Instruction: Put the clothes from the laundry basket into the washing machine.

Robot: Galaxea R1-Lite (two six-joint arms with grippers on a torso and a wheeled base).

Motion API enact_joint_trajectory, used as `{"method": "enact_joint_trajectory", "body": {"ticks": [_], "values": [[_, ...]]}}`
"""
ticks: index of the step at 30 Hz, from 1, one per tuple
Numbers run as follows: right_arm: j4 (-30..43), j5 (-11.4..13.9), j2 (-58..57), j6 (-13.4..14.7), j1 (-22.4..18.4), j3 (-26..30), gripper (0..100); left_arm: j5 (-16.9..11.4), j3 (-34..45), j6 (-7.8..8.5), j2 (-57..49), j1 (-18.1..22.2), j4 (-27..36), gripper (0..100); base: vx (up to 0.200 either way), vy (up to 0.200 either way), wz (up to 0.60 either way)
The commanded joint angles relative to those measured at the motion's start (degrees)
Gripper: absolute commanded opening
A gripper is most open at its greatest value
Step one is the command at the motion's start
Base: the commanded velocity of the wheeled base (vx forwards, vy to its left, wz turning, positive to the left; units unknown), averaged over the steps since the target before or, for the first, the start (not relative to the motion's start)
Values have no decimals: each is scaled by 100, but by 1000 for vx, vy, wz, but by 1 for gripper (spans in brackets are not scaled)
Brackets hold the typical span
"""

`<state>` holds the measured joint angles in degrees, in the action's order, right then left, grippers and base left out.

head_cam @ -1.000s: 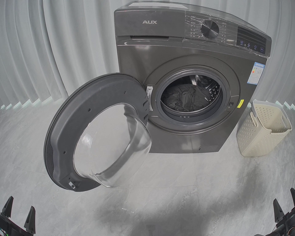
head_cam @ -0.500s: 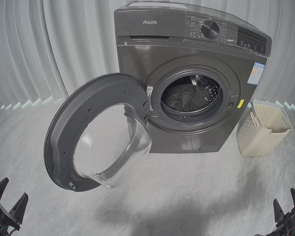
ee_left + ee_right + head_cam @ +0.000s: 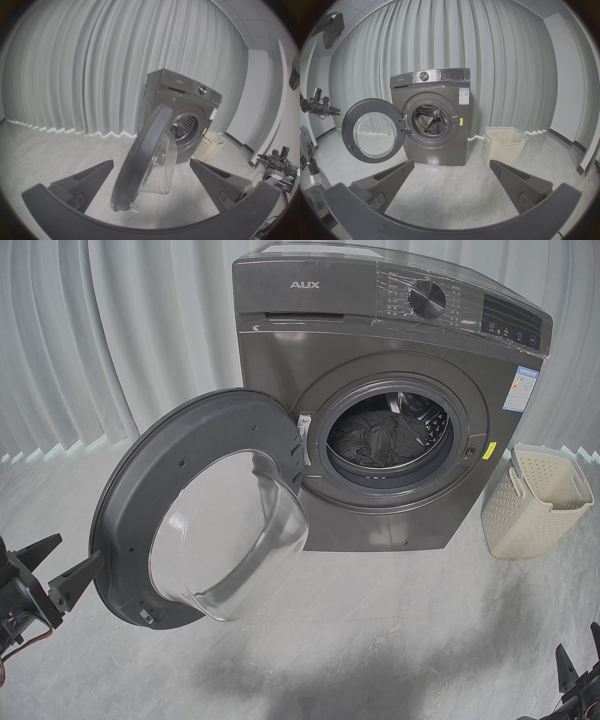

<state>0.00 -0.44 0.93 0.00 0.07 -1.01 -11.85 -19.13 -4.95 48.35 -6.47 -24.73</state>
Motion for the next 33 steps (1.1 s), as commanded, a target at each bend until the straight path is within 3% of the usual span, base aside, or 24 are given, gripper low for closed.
{"method": "enact_joint_trajectory", "body": {"ticks": [1,5,9,12,14,20,23,25,29,30,32,33], "values": [[0,0,-93,0,1,101,100,-353,-144,-6,1080,111,-163,100,0,0,0],[0,0,-93,0,1,101,100,-547,-223,29,1221,190,-181,100,0,0,0],[0,0,-93,0,1,101,100,-916,-258,-15,1282,190,-163,100,0,0,0],[0,0,-93,0,1,101,100,-968,-232,47,1414,182,-190,100,0,0,0],[0,0,-93,0,1,101,100,-1047,-205,47,1414,85,-242,100,0,0,0],[0,0,-93,0,1,101,100,-1742,-197,29,1212,-284,-269,100,0,0,0],[0,0,-93,0,1,101,100,-1751,-249,-15,1230,-601,-278,100,0,0,0],[0,0,-93,0,1,101,100,-1724,-337,-68,1291,-979,-278,100,0,0,0],[0,0,-93,0,1,101,100,-1715,-416,-208,1353,-1313,-286,100,0,0,0],[0,0,-93,0,1,101,100,-1698,-487,-410,1379,-1620,-286,100,0,0,0],[0,0,-93,0,1,101,100,-1672,-495,-481,1397,-1682,-286,100,0,0,0],[0,0,-93,0,1,101,100,-1557,-531,-683,1405,-1849,-286,100,0,0,0]]}}
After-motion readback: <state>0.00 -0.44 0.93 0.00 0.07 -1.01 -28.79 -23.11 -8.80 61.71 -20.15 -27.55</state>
